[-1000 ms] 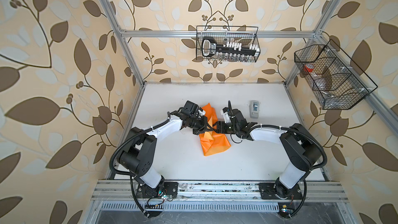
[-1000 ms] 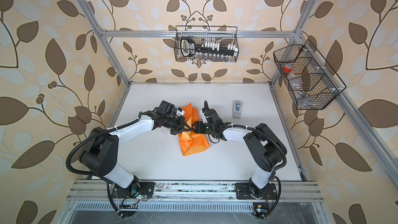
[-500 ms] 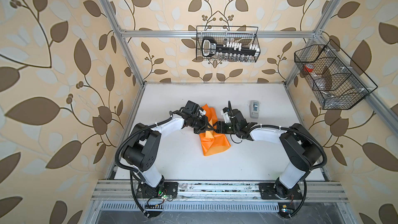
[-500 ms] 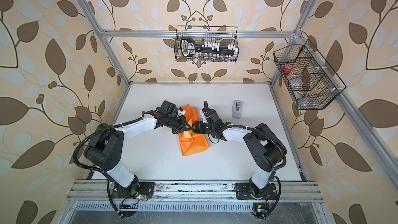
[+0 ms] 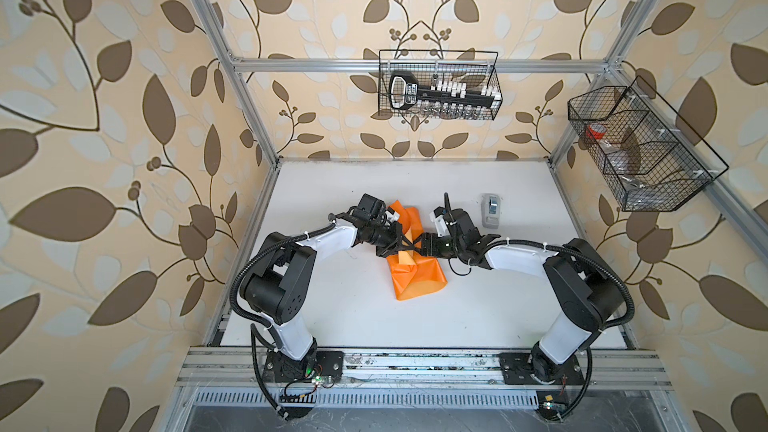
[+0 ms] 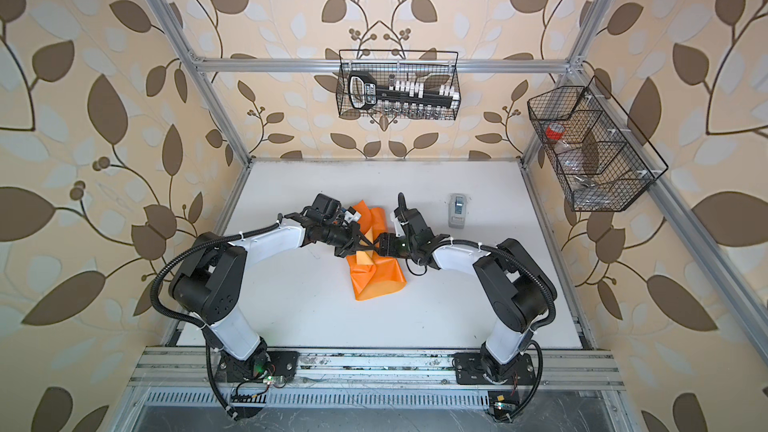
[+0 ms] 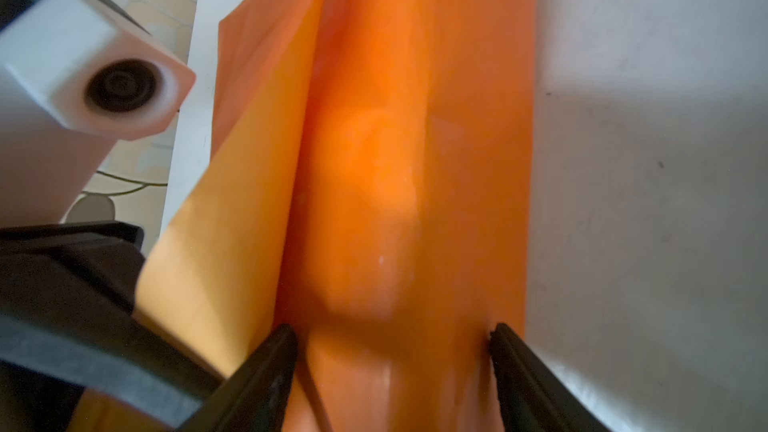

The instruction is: Wrap the gift box in paper

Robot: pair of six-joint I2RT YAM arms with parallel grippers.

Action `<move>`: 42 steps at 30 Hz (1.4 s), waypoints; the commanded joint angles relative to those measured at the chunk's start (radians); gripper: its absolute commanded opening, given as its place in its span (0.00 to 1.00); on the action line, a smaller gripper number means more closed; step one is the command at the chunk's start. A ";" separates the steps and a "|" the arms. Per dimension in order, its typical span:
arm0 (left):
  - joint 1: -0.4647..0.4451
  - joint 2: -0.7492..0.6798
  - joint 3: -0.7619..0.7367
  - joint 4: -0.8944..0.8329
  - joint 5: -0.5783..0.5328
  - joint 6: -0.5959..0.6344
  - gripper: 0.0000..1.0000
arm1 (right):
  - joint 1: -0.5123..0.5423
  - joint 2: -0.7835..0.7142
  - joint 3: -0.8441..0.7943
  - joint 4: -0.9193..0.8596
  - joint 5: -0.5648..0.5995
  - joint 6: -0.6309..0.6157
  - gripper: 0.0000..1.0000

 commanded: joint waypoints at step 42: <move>-0.049 0.082 -0.021 0.032 0.001 0.000 0.06 | -0.061 0.063 0.191 -0.176 -0.037 -0.002 0.74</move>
